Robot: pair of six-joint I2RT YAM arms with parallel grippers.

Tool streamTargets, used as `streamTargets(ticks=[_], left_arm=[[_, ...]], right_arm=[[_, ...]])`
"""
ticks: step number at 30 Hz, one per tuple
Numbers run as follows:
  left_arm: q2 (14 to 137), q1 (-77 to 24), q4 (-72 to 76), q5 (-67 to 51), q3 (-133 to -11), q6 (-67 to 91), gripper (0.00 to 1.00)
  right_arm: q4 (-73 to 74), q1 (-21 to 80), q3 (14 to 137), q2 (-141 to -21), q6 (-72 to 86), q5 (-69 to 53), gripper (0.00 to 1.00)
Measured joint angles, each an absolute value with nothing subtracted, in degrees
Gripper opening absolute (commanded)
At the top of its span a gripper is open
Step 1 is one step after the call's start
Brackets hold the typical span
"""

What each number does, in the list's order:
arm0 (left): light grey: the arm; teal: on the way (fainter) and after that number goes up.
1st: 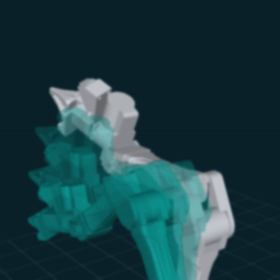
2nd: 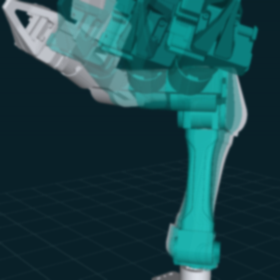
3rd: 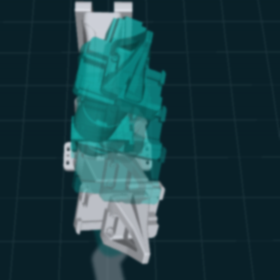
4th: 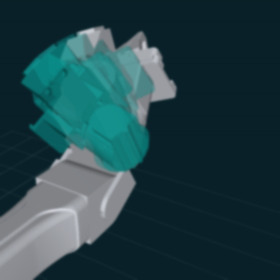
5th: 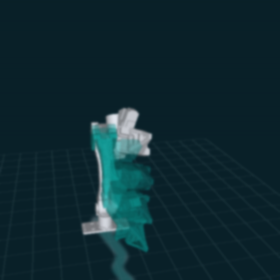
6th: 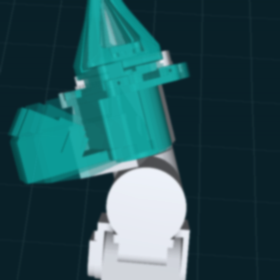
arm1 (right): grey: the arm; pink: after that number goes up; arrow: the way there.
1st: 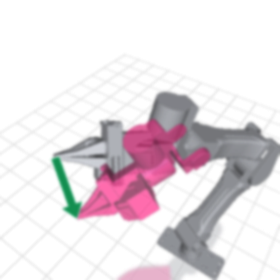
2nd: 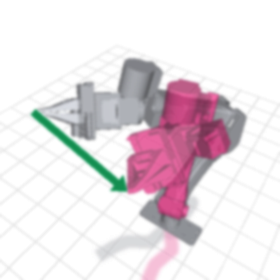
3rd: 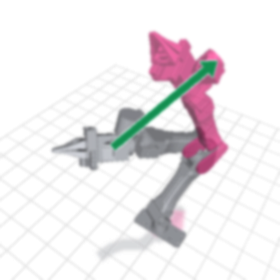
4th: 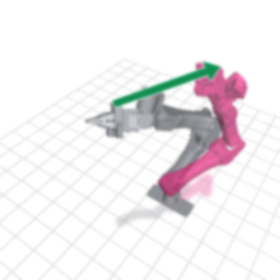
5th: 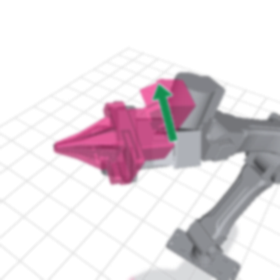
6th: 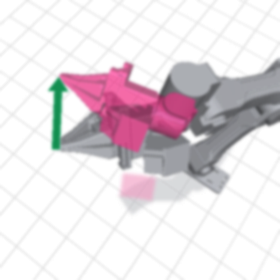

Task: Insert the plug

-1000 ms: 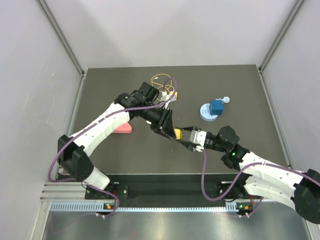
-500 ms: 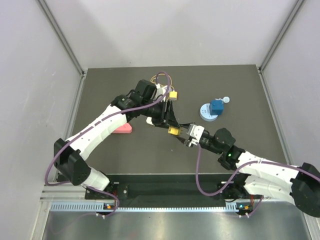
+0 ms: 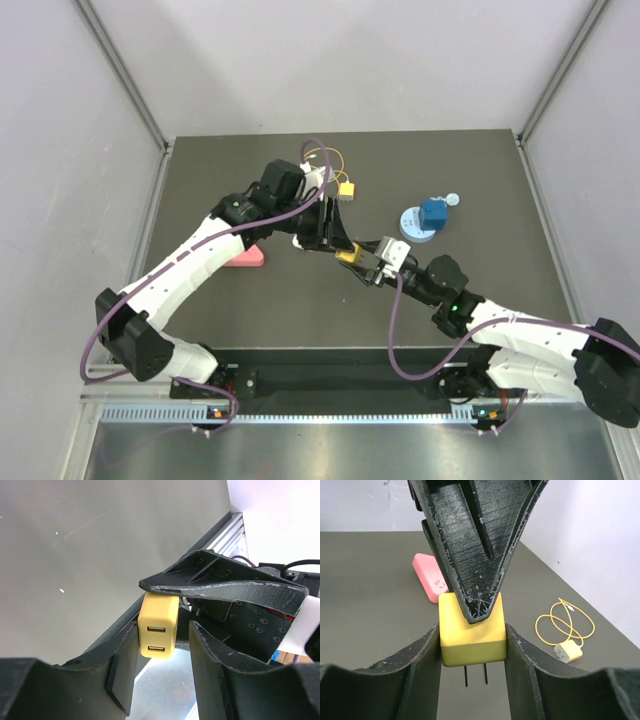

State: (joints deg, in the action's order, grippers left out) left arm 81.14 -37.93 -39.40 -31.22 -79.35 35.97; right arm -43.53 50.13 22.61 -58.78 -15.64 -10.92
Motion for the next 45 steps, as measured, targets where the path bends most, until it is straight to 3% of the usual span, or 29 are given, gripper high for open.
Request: streamTargets(ticks=[7, 10, 13, 14, 15, 17, 18, 21, 26, 36, 45], left_arm=[[81.14, -37.93, -39.42, -30.79, -78.28, 35.73, 0.43], [81.14, -37.91, -39.18, -30.74, -77.97, 35.83, 0.32], [81.14, -37.87, -38.59, -31.0, -77.41, 35.66, 0.08], [81.14, -37.8, -38.46, -31.0, -77.21, 35.73, 0.0], [81.14, -37.76, -38.33, -31.03, -77.01, 35.81, 0.0], [81.14, -37.63, -38.02, -31.0, -76.62, 36.1, 0.0], [81.14, -37.58, -37.98, -30.85, -76.49, 36.25, 0.0], [81.14, -37.63, -38.17, -29.78, -76.62, 36.75, 0.0], [81.17, -35.44, -44.45, -23.16, -79.59, 35.48, 0.0], [84.93, -7.92, -56.88, -3.68, -82.35, 30.61, 0.0], [96.27, -6.02, -59.92, 7.62, -86.87, 36.14, 0.0]], right_arm=[[-43.75, 50.13, 22.61, -59.37, -14.83, -10.61, 0.0], [-43.72, 50.13, 22.61, -59.4, -14.76, -10.57, 0.0], [-43.64, 50.13, 22.61, -59.68, -14.35, -10.52, 0.02], [-43.62, 50.13, 22.61, -59.86, -14.26, -10.5, 0.08], [-43.62, 50.13, 22.61, -60.07, -14.06, -10.46, 0.26], [-43.66, 50.13, 22.61, -60.4, -13.58, -10.28, 0.43], [-43.64, 50.13, 22.61, -60.51, -13.26, -10.15, 0.64], [-44.1, 50.17, 22.61, -60.25, -11.6, -9.65, 1.0], [-43.77, 50.22, 22.59, -55.18, -8.58, -6.11, 1.0], [-38.11, 50.22, 22.57, -44.69, 1.43, 7.88, 1.0], [-27.49, 50.22, 24.58, -47.7, 5.74, 11.6, 1.0]])
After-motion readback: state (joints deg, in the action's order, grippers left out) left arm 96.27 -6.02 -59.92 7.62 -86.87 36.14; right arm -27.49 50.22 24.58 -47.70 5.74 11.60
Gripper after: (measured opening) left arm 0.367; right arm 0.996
